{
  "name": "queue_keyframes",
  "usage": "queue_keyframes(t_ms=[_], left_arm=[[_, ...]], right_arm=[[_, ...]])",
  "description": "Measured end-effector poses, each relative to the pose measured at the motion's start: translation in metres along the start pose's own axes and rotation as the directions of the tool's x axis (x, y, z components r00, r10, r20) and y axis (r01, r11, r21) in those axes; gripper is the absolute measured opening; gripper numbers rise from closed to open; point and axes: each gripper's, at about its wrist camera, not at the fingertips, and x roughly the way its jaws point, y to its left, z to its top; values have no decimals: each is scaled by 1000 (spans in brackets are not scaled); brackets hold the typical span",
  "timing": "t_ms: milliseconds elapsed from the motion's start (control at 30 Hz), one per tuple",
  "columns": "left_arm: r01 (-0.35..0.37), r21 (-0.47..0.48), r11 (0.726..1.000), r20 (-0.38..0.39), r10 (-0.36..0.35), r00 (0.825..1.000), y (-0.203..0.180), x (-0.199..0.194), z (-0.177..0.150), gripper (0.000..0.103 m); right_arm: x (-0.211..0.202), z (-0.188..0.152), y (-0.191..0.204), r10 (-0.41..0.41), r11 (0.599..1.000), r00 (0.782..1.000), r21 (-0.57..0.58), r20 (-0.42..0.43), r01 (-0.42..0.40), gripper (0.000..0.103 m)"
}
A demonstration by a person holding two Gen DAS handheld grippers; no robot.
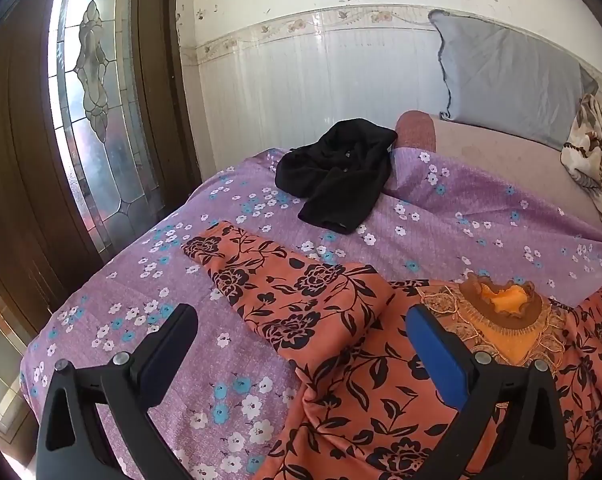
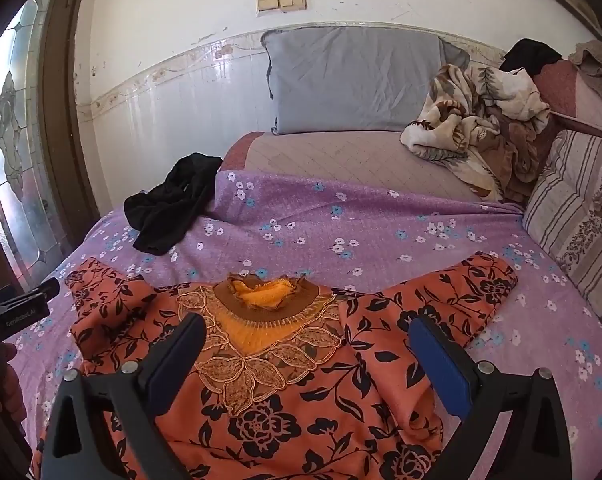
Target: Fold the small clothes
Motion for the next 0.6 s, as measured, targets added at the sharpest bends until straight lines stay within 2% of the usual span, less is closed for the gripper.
queue_keyframes(t_ms=[600], left_arm=[[9, 14, 1000, -19, -8, 1000, -4, 4, 1, 103]], right_arm=[[9, -1, -7, -16, 1000, 999, 20, -43, 16, 103]])
